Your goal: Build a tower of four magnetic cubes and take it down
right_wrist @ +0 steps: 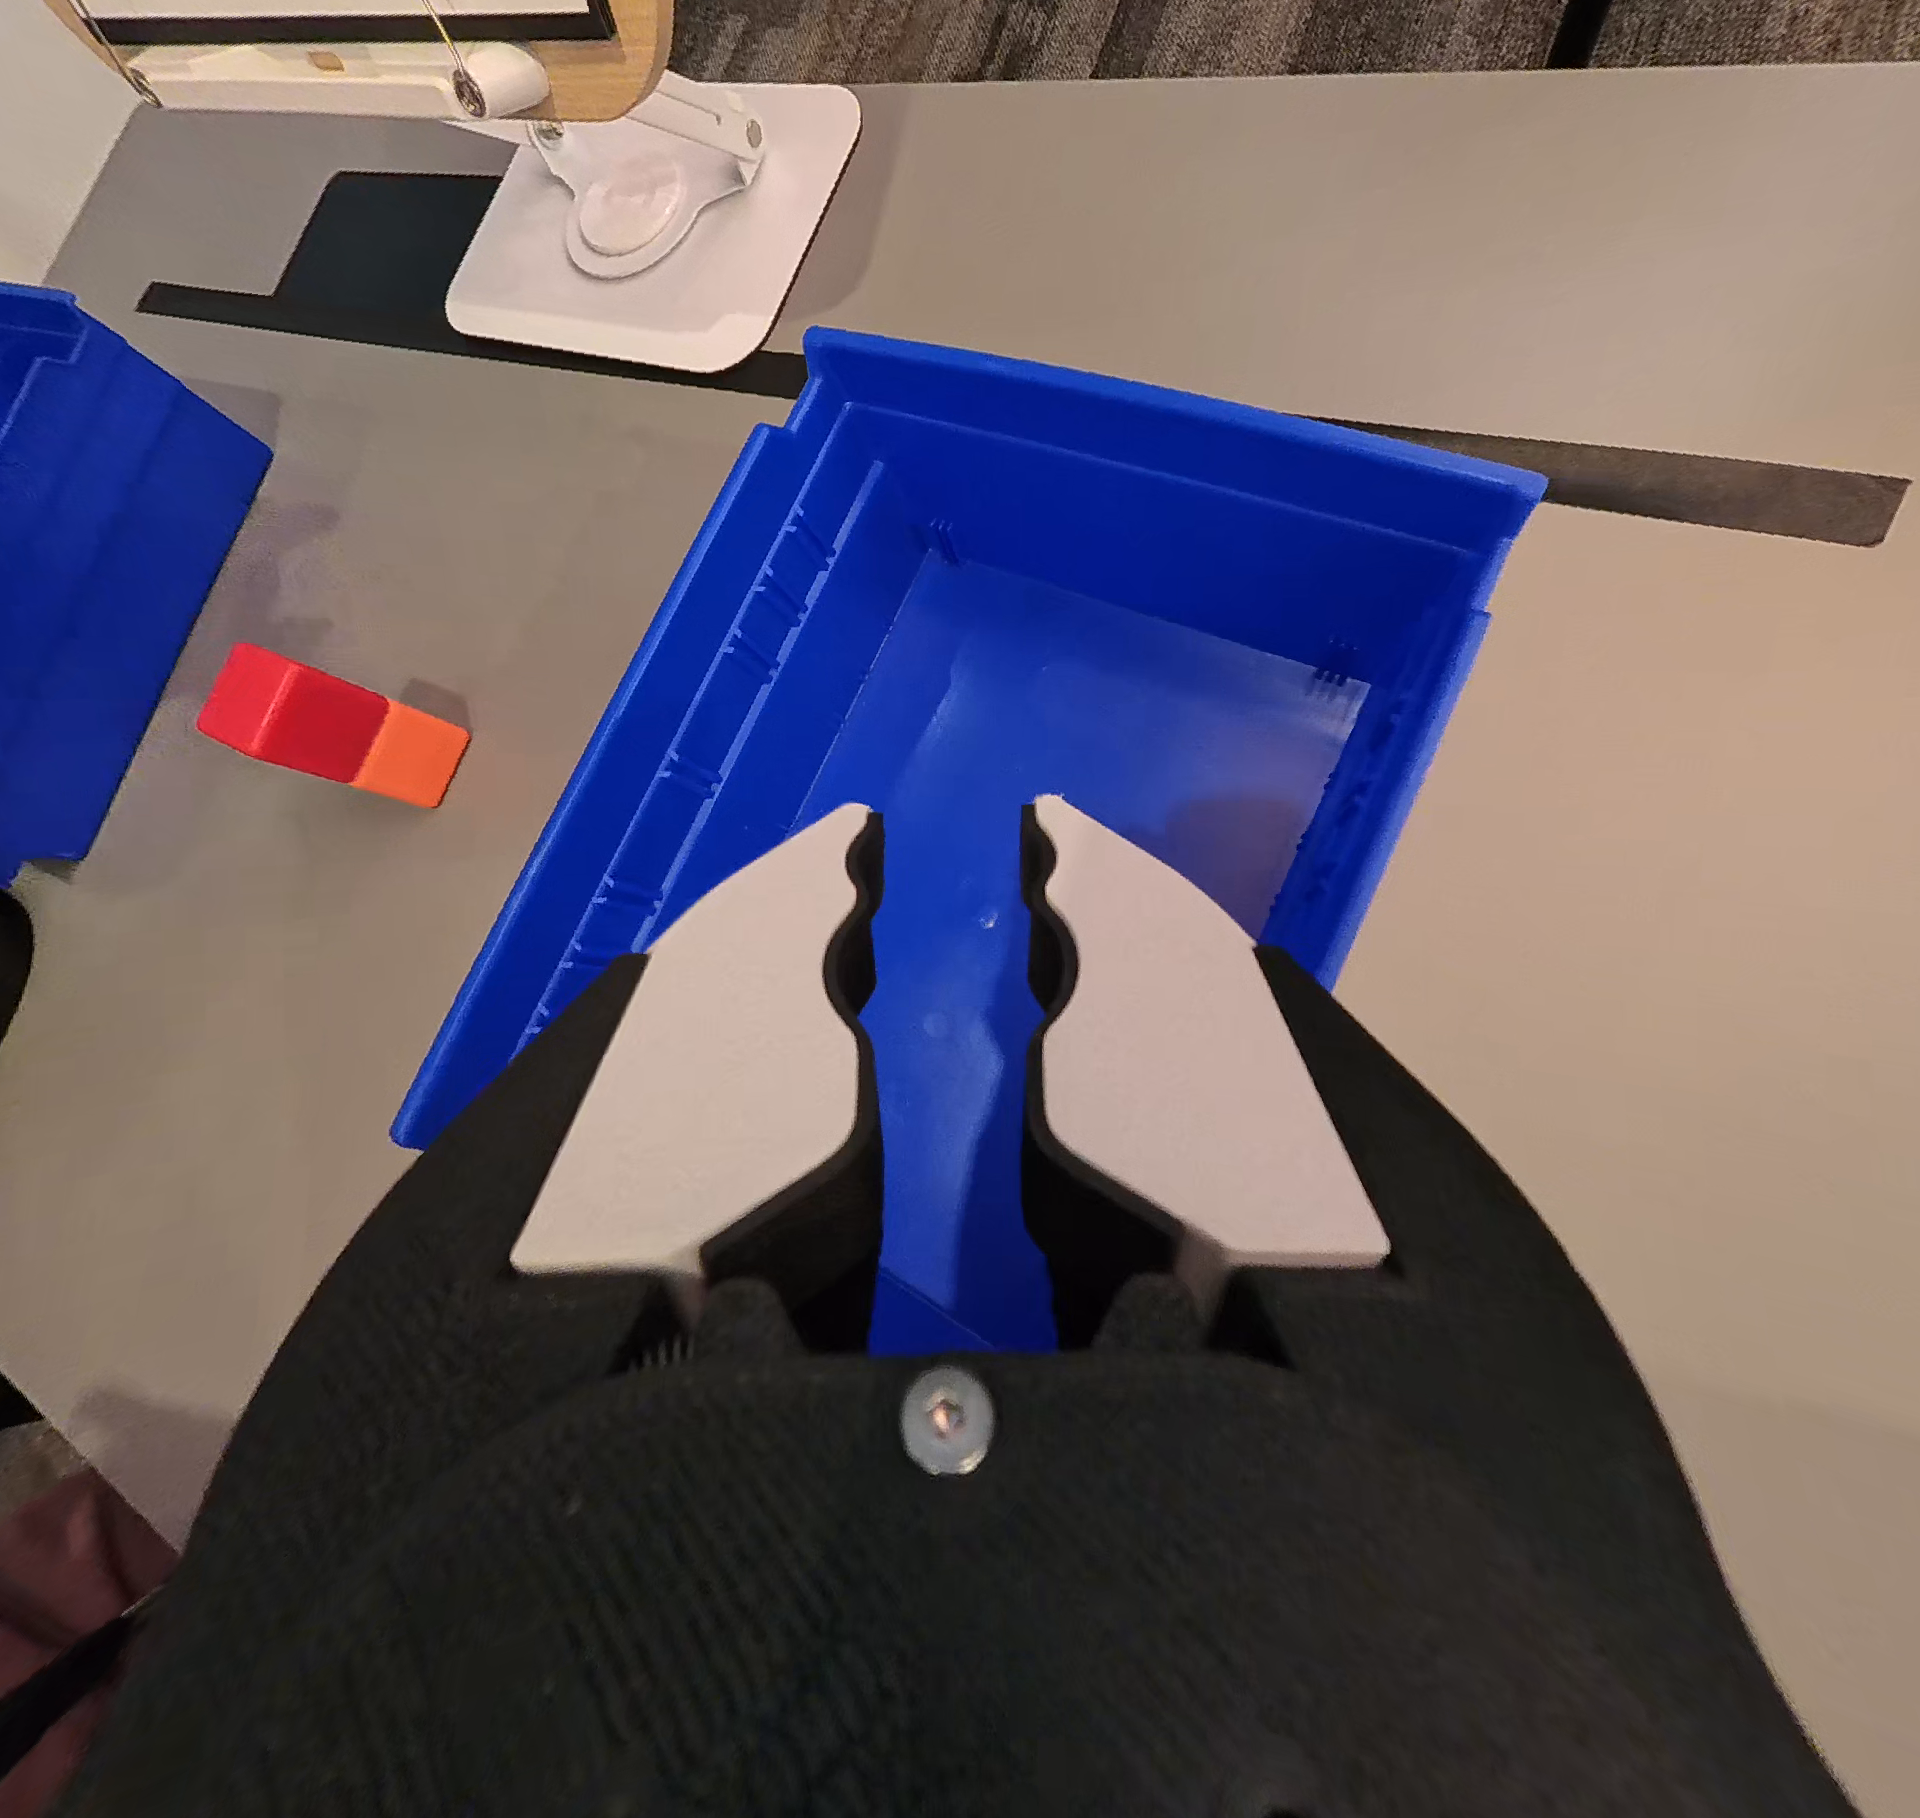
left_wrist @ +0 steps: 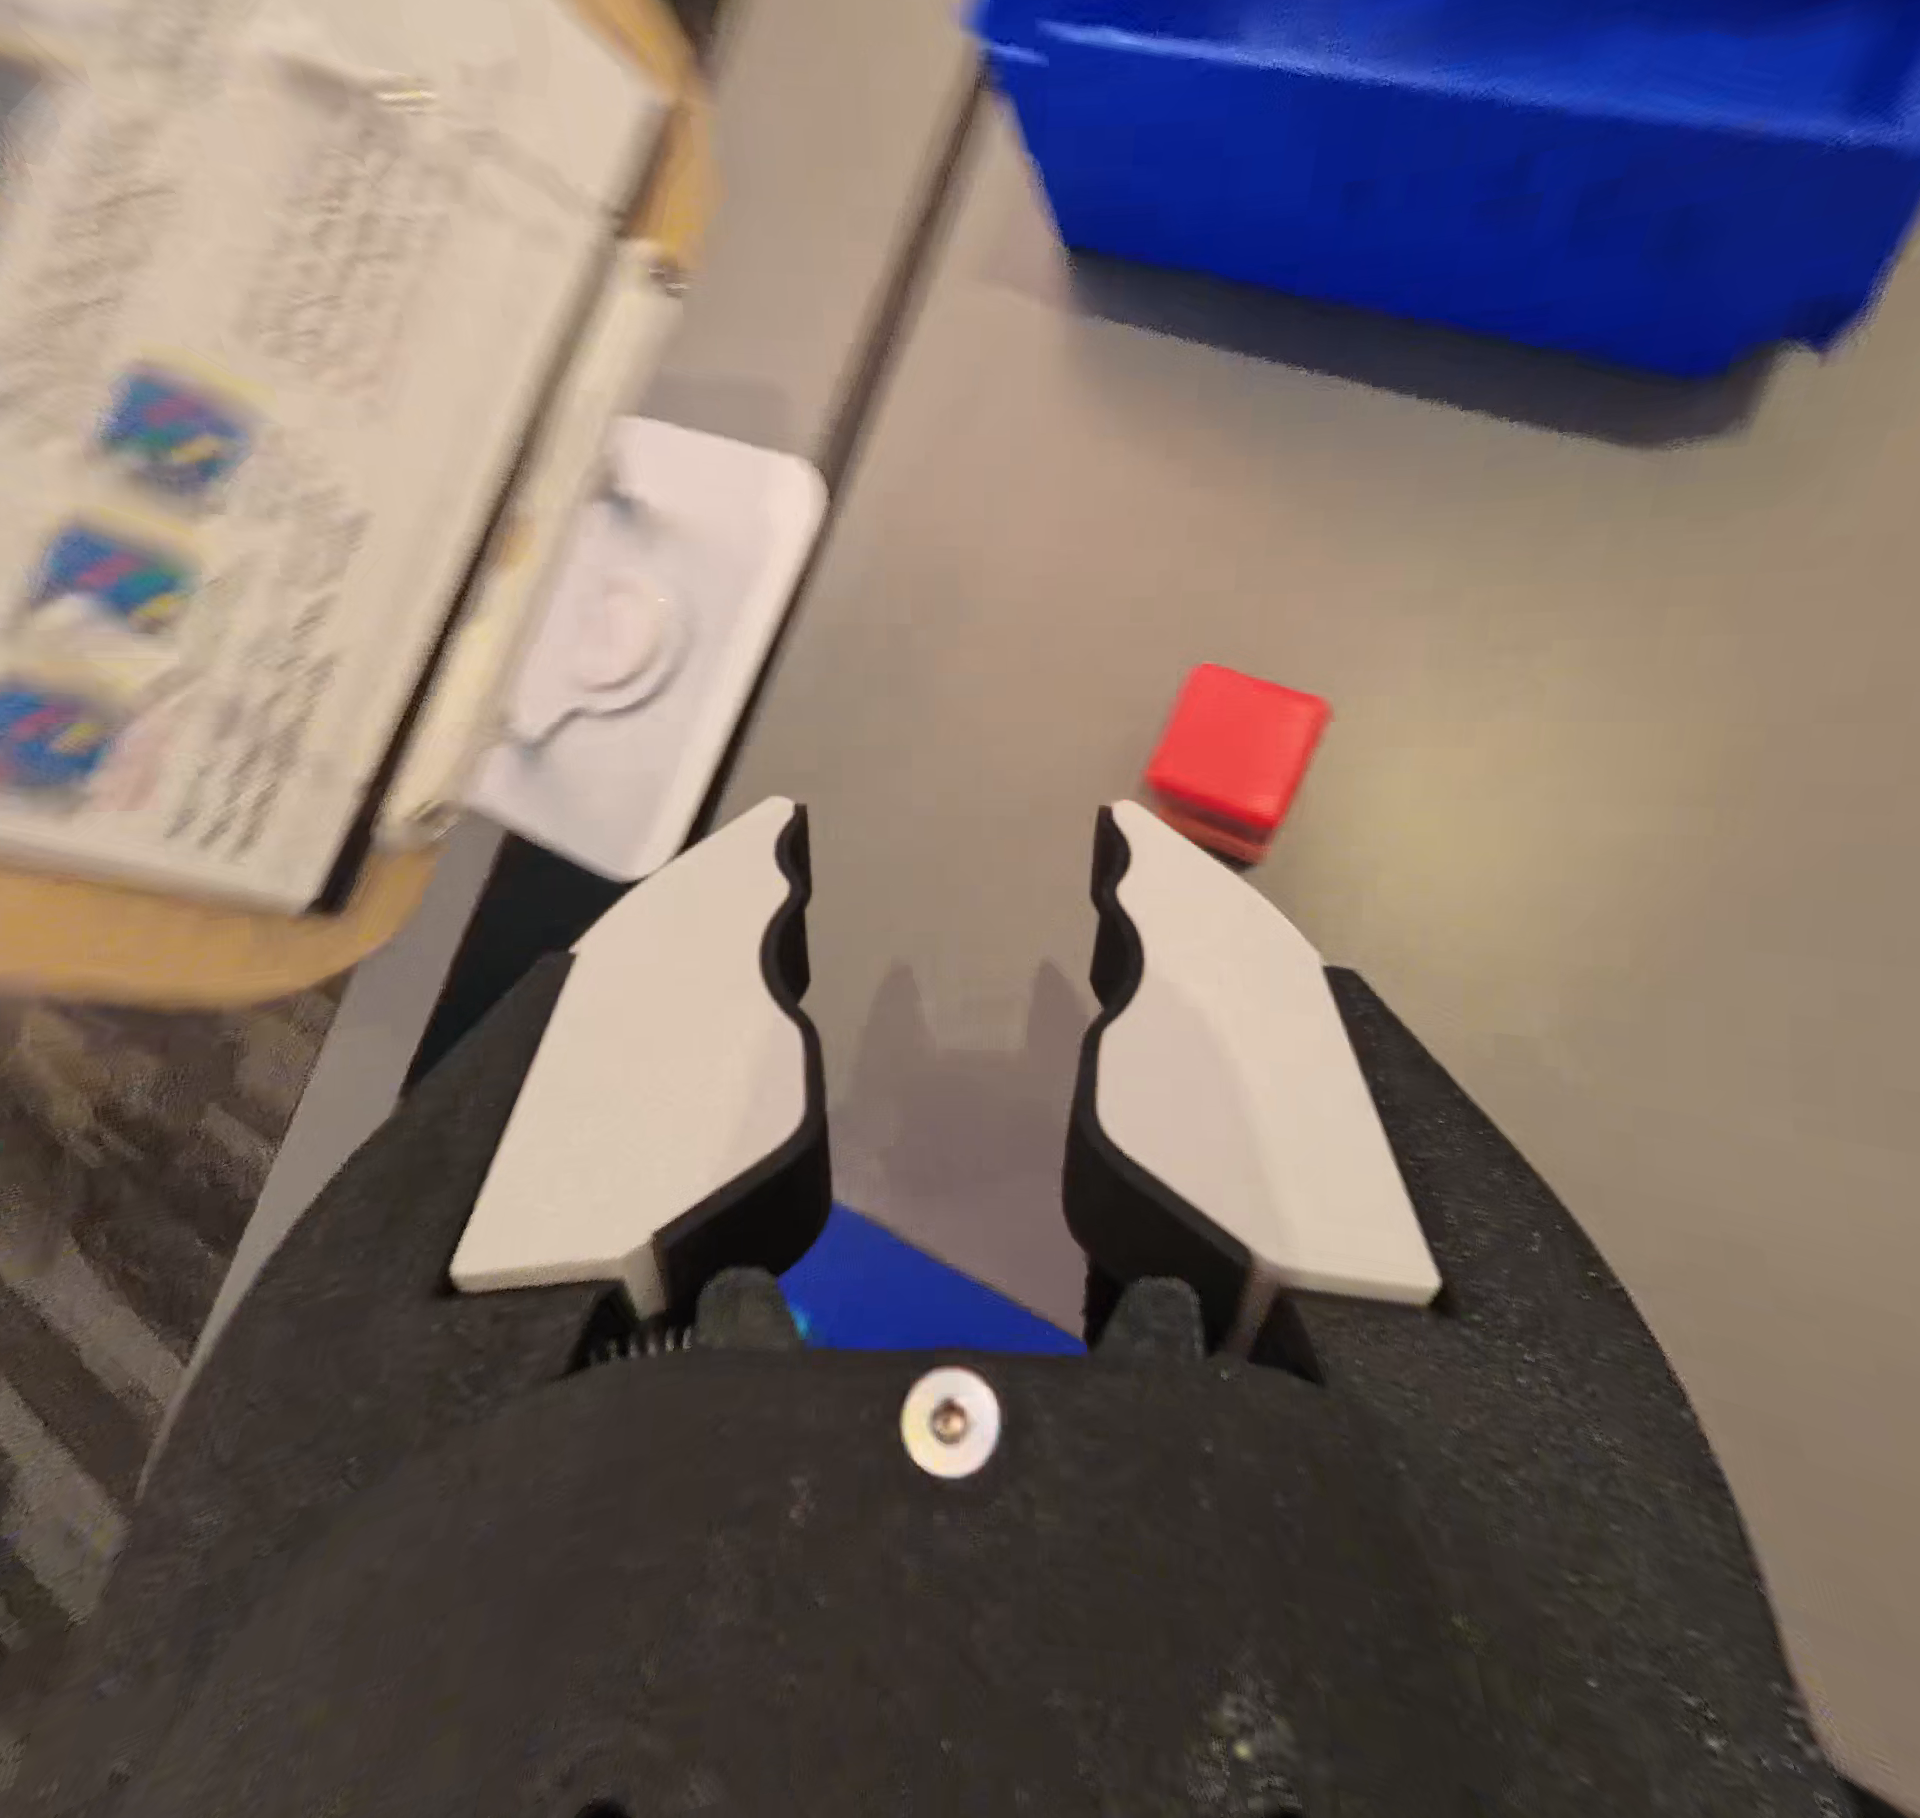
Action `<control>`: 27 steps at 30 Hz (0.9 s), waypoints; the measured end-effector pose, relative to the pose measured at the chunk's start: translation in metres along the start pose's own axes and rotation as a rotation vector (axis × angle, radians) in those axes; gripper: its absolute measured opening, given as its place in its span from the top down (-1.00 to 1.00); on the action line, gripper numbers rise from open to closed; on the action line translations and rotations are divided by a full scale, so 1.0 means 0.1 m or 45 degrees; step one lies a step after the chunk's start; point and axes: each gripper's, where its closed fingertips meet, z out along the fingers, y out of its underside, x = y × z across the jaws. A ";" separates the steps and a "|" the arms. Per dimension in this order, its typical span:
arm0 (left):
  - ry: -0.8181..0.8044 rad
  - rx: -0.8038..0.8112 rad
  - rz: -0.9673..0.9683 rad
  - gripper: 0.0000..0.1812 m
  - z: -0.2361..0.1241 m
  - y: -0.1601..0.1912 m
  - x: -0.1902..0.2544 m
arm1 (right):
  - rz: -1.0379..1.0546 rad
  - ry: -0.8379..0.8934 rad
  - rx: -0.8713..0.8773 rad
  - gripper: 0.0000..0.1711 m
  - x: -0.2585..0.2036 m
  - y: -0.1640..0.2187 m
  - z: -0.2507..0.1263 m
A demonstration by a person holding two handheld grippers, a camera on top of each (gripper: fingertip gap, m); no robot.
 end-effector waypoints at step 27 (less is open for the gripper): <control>-0.075 -0.896 -0.275 0.33 -0.07 3.20 -1.15 | -0.089 -0.112 -0.165 0.68 -0.31 0.09 0.35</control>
